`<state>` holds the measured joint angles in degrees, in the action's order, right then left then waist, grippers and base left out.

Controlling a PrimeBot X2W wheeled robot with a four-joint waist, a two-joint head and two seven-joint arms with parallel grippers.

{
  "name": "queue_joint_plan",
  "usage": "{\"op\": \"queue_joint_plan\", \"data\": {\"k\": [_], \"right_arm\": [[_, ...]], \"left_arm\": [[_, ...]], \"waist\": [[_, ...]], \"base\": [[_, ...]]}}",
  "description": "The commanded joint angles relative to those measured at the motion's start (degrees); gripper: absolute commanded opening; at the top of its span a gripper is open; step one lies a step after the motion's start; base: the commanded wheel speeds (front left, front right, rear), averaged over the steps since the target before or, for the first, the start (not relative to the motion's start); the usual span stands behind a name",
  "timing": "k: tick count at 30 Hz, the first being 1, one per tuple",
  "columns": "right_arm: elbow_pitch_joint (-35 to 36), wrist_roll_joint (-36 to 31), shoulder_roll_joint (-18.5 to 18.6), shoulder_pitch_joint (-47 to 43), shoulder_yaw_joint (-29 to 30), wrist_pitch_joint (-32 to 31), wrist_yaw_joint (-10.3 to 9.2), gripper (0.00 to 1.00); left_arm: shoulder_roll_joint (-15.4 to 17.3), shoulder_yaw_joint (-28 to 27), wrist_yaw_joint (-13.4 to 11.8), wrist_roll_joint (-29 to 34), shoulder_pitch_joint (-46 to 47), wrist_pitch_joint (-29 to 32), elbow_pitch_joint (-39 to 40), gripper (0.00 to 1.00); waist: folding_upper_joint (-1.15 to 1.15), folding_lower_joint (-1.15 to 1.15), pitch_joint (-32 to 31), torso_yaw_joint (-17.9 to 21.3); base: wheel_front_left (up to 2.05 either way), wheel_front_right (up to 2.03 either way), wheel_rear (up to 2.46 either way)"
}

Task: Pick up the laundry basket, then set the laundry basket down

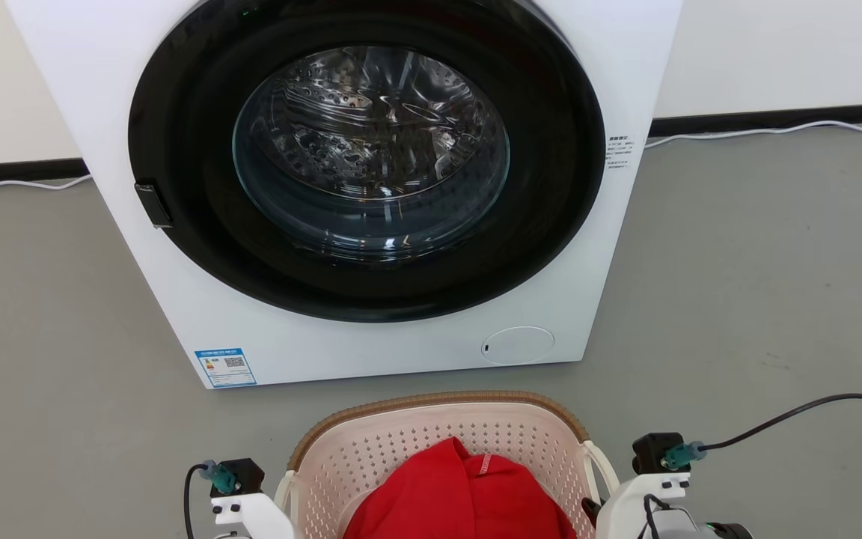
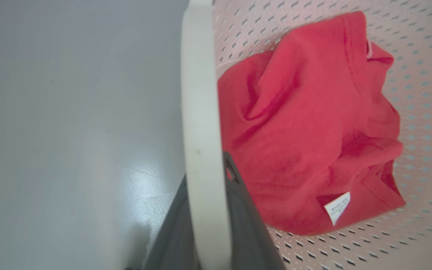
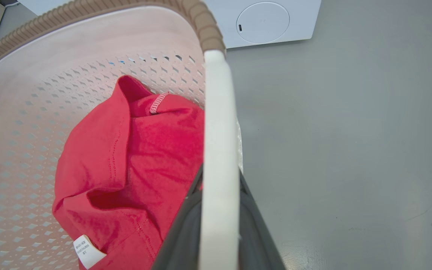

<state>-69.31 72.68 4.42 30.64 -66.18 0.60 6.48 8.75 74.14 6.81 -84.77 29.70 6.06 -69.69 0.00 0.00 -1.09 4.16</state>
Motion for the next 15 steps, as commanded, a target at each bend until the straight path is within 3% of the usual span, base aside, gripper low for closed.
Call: {"op": "queue_joint_plan", "data": {"k": [1, 15], "right_arm": [[1.4, 0.2, -1.5, 1.3, -0.7, 0.9, 1.01, 0.0], [1.1, 2.3, -1.5, 1.9, -2.9, 1.3, 1.01, 0.0]], "left_arm": [[-0.2, -1.3, 0.7, -0.5, 2.4, -0.3, 0.8, 0.0], [-0.2, -1.3, 0.7, -0.6, 2.4, -0.2, 0.8, 0.0]], "waist": [[0.0, 0.0, 0.0, 0.0], [0.0, 0.0, 0.1, 0.2]], "base": [[0.0, 0.0, 0.0], [0.0, 0.0, 0.0]]}}
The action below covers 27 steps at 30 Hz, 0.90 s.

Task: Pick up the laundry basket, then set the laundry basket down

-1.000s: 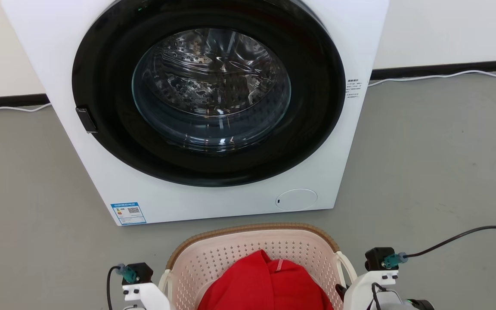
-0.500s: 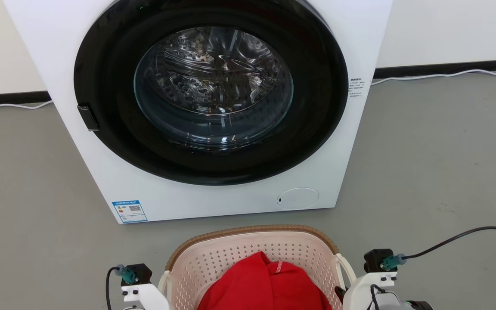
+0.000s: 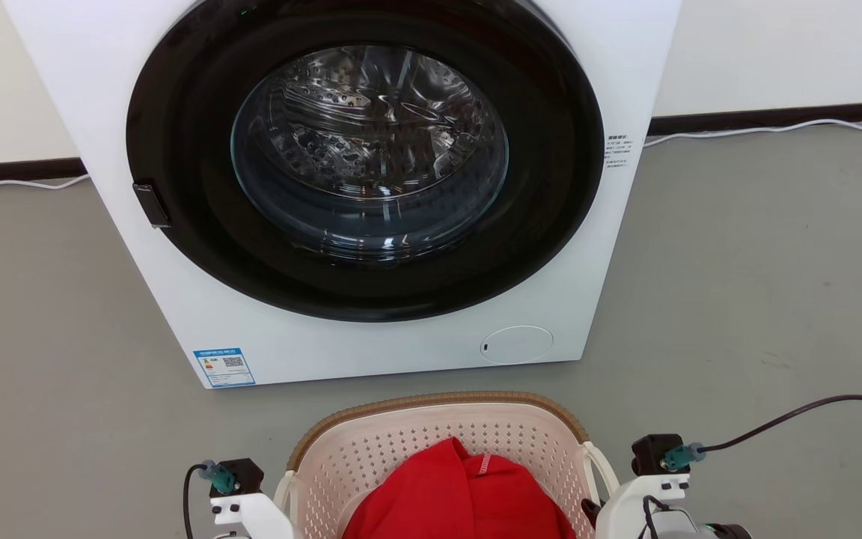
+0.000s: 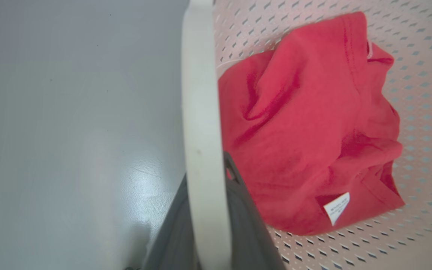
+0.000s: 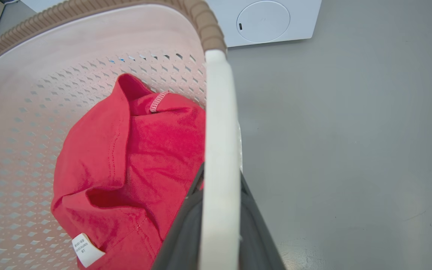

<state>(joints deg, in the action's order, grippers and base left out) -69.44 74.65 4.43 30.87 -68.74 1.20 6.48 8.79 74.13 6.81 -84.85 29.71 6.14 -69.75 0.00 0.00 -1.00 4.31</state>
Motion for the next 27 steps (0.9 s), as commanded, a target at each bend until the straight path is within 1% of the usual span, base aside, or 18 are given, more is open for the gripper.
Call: {"op": "queue_joint_plan", "data": {"k": [1, 27], "right_arm": [[1.2, 0.5, -1.6, 1.7, -0.5, 0.8, 1.01, 0.0], [1.0, 3.1, -1.6, 2.7, -3.0, 1.6, 1.01, 0.0]], "left_arm": [[-0.2, -1.3, 0.7, -0.5, 2.4, -0.2, 0.8, 0.0], [-0.6, -1.5, 0.7, -0.9, 2.4, -0.1, 0.4, 0.0]], "waist": [[0.0, 0.0, 0.0, 0.0], [0.0, 0.0, 0.1, 0.5]], "base": [[0.0, 0.0, 0.0], [0.0, 0.0, 0.0]]}}
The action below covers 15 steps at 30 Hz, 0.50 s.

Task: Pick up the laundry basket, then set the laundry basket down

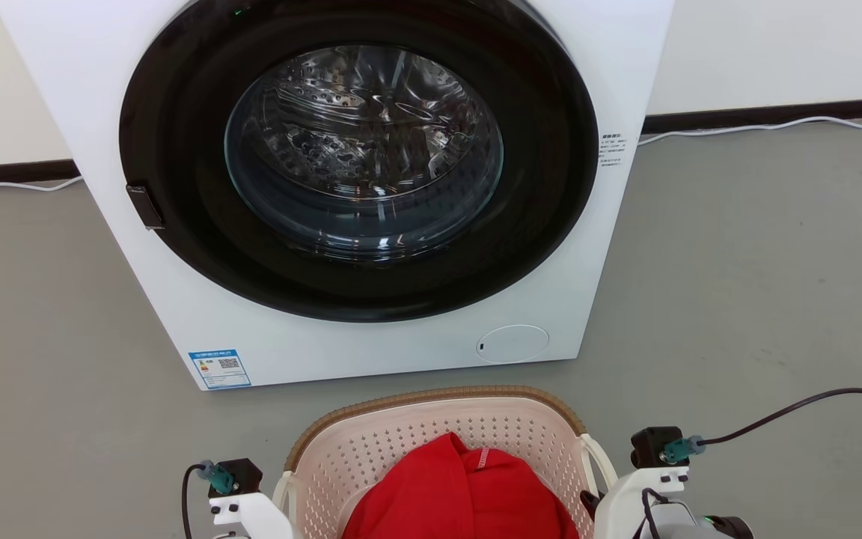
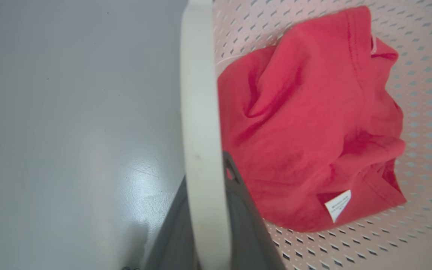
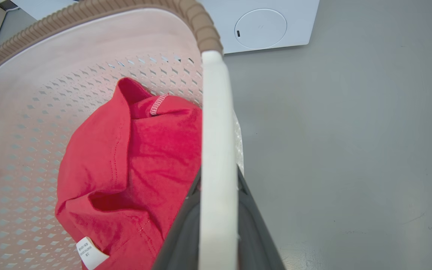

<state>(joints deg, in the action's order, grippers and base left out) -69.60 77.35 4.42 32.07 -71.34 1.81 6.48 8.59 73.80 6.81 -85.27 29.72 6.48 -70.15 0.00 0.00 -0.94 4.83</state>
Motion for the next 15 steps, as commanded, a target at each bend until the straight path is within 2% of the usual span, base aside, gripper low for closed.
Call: {"op": "queue_joint_plan", "data": {"k": [1, 15], "right_arm": [[1.1, 0.6, -1.5, 1.6, -0.5, 1.0, 1.01, 0.0], [1.3, 1.3, -1.5, 2.0, -1.2, 1.7, 1.01, 0.0]], "left_arm": [[-0.4, -1.2, 0.7, -0.5, 2.4, -0.4, 0.8, 0.0], [0.1, -1.3, 0.7, -0.4, 2.6, -1.1, 1.2, 0.0]], "waist": [[0.0, 0.0, 0.0, 0.0], [0.0, 0.0, 1.0, 0.1]], "base": [[0.0, 0.0, 0.0], [0.0, 0.0, 0.0]]}}
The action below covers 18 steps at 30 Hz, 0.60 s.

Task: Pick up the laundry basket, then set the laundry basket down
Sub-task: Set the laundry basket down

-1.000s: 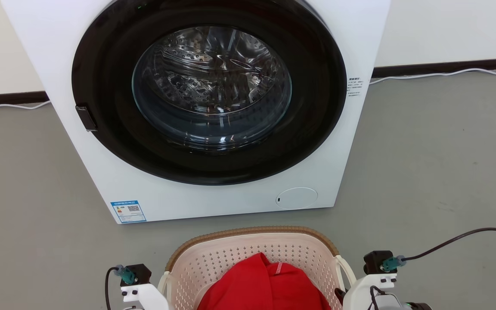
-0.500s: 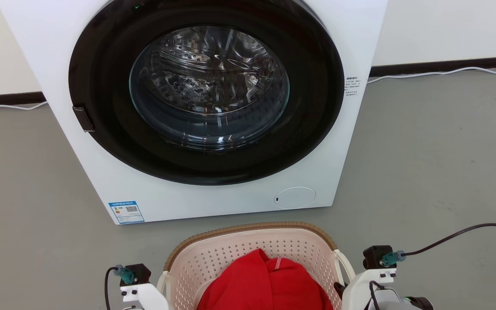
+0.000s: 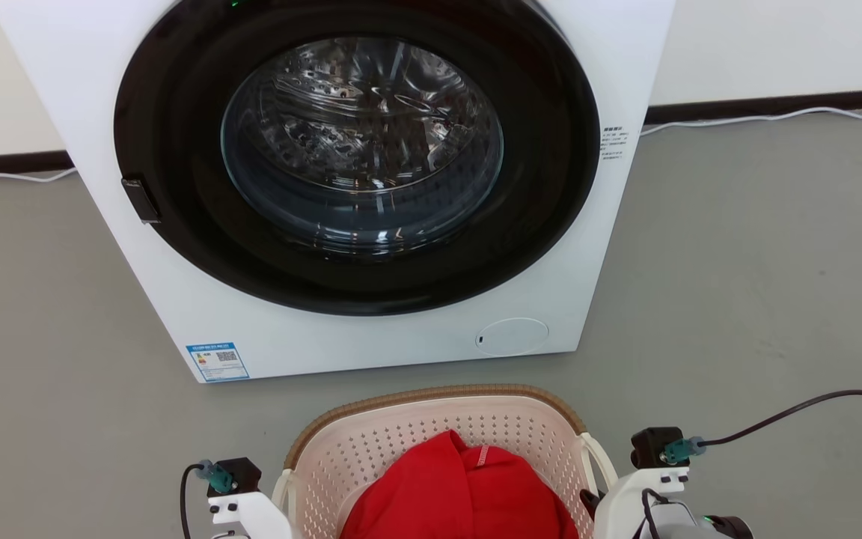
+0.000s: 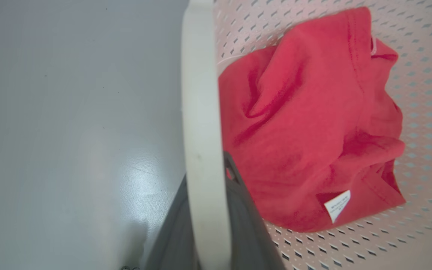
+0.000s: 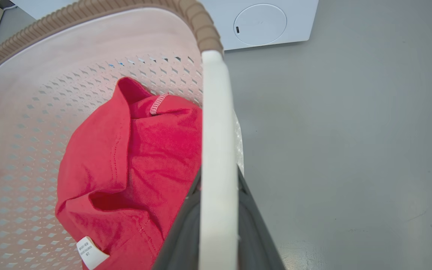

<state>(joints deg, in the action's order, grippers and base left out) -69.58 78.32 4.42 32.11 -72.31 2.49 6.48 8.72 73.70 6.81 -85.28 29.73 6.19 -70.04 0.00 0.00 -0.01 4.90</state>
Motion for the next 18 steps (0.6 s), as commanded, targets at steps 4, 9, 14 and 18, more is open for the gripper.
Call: {"op": "queue_joint_plan", "data": {"k": [4, 9, 14, 18], "right_arm": [[1.4, 0.5, -1.5, 2.4, -0.3, 1.5, 1.01, 0.0], [1.4, 0.7, -1.5, 3.9, -0.4, 3.3, 1.01, 0.0], [1.6, 1.0, -1.5, 5.8, -0.5, 5.6, 1.01, 0.0], [2.0, 1.5, -1.5, 7.6, -0.6, 7.4, 1.01, 0.0]], "left_arm": [[0.5, -1.3, 0.7, -0.3, 3.0, -1.5, 1.8, 0.0], [2.3, -1.2, 0.7, 0.7, 4.4, -3.0, 3.3, 0.0], [5.2, -1.4, 0.7, 1.2, 6.4, -4.6, 5.7, 0.0], [7.7, -1.5, 0.7, 1.7, 8.2, -6.1, 8.0, 0.0]], "waist": [[0.0, 0.0, 1.1, 0.0], [0.0, 0.0, 4.3, -0.2], [0.0, 0.0, 8.6, -0.3], [0.0, 0.0, 12.3, -0.4]], "base": [[0.0, 0.0, 0.0], [0.0, 0.0, 0.0], [0.0, 0.0, 0.0], [0.0, 0.0, 0.0]]}}
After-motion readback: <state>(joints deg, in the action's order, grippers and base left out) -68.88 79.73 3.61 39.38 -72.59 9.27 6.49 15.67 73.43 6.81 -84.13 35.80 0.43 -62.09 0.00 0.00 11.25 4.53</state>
